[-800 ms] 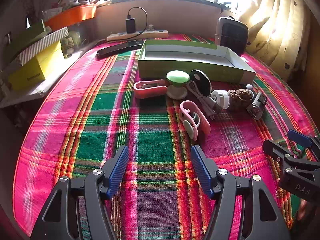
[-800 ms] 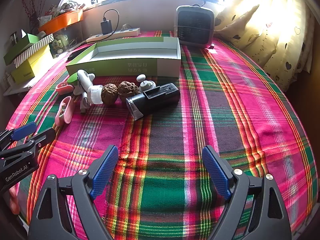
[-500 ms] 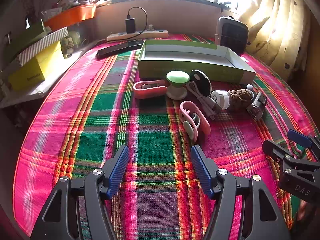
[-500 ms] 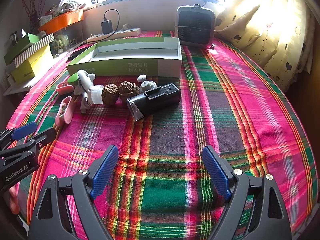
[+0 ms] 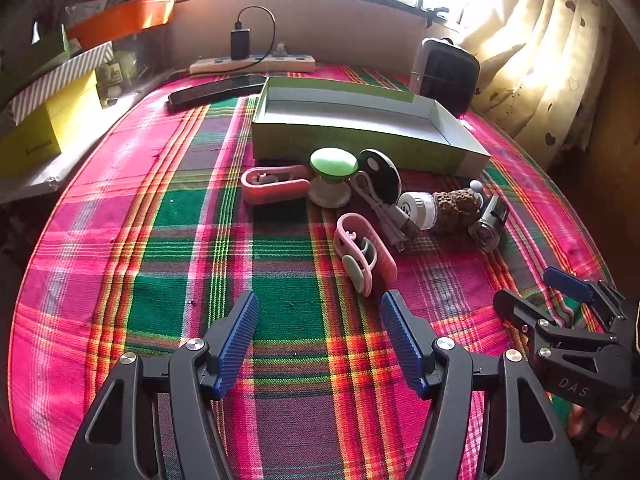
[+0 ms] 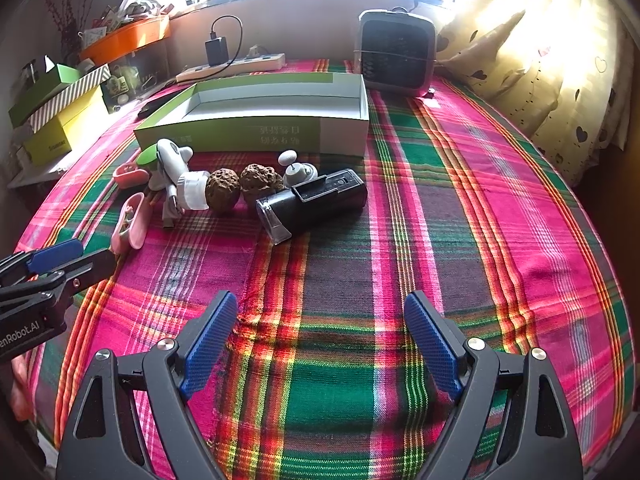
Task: Organize objects
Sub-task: 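Move the right tool to the black cylinder while the left tool approaches a pink clip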
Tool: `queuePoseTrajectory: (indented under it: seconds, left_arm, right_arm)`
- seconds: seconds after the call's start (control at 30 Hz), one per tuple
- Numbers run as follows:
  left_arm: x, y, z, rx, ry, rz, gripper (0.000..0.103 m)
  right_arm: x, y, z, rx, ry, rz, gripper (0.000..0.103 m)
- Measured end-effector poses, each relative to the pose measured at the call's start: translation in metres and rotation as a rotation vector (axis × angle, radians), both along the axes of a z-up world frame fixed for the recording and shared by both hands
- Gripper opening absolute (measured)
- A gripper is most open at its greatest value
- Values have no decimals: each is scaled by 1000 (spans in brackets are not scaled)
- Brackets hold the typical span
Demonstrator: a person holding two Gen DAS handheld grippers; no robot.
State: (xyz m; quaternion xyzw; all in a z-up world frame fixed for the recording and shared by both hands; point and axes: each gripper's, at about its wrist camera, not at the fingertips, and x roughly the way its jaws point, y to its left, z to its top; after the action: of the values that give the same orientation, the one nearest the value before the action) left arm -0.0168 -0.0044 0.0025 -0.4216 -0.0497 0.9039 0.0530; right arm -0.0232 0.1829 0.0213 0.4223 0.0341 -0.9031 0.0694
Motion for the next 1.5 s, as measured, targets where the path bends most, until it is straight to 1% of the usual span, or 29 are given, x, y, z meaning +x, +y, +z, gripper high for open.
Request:
queuePoseTrajectory:
  seconds: [0.1,0.27,0.4,0.53,0.73,0.9,1.07,1.5]
  left_arm:
    - [-5,2,3,35,-1,-20,63]
    - [-15,12,4,21,-7,-52,63]
    - [-22,17,3,-29,-2,-49,63]
    - [-26,17,2,-59,0,-51,63]
    - [-31,12,2,-77,0,-45,63]
    - [-35,7,2,-79,-1,-30,63]
    - [-38,3,2,-76,-2,-21,63]
    - [-40,4,1,-80,-1,-38,63]
  right_arm:
    - [-2,0,0,2,-3,7,86]
    - [-5,-1,0,1,-8,19,86]
    - [-8,1,1,-22,-7,10,86]
    - [-15,2,7,-33,15,1,86]
    - [-29,-2,14,-57,30,-11,86]
    - [-40,-8,13,-47,23,-25,86]
    - [-46,-11,10,-15,23,-41,86]
    - [-41,11,9,12,6,-89,86]
